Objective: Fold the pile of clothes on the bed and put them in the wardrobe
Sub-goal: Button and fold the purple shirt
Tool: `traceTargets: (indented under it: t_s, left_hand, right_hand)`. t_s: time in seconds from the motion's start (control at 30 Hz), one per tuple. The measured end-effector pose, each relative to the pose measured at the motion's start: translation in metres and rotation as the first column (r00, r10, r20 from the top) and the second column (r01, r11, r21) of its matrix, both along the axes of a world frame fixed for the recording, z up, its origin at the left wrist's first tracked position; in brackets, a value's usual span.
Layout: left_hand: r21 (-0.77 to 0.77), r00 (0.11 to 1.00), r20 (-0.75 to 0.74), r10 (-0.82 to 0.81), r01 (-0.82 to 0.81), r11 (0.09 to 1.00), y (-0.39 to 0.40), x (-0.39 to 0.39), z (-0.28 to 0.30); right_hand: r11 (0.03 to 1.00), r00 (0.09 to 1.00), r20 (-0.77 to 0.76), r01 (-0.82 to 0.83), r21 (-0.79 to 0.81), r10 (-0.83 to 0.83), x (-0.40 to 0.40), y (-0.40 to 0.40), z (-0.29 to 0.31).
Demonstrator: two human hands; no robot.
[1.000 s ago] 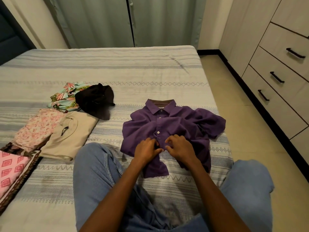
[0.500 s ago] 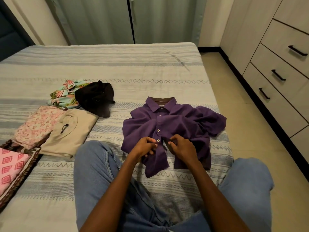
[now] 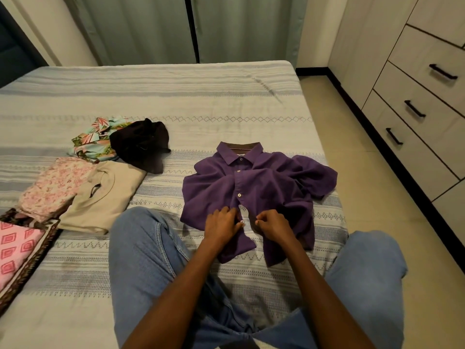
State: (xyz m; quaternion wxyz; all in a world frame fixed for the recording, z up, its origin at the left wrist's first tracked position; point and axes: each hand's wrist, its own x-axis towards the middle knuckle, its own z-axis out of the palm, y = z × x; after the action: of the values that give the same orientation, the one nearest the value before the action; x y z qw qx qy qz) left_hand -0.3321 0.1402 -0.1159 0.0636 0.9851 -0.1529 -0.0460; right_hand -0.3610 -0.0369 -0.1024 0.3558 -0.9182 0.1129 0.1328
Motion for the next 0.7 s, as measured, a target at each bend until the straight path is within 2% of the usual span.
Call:
traceTargets:
  t_s: [0.17,0.27,0.4,0.57,0.7]
  left_hand:
    - [0.010,1.000,0.021,0.002,-0.002,1.000,-0.004,-0.002,-0.004]
    - [-0.054,1.000,-0.016,0.020,-0.021,0.998,-0.004,0.000,-0.005]
    - [-0.147,0.996,-0.085,0.040,-0.053,0.988,-0.001,0.004,-0.004]
    - [-0.188,0.997,-0.048,0.066,-0.074,0.979,-0.002,0.003,-0.004]
    - [-0.398,0.957,-0.262,0.122,-0.222,0.890,-0.002,0.008,0.003]
  right_hand:
    - [1.000,1.000,-0.013,-0.015,-0.003,0.015,0.001,0.001,-0.004]
    - [0.999,0.999,0.014,-0.039,-0.019,0.039,0.001,0.003,-0.003]
    - [0.989,0.996,0.066,-0.048,-0.138,0.057,0.000,0.009,-0.001]
    - [0.991,0.996,0.090,0.003,-0.132,0.009,0.002,0.012,-0.001]
    - [0.995,0.986,0.158,0.060,-0.078,-0.047,0.000,0.011,-0.003]
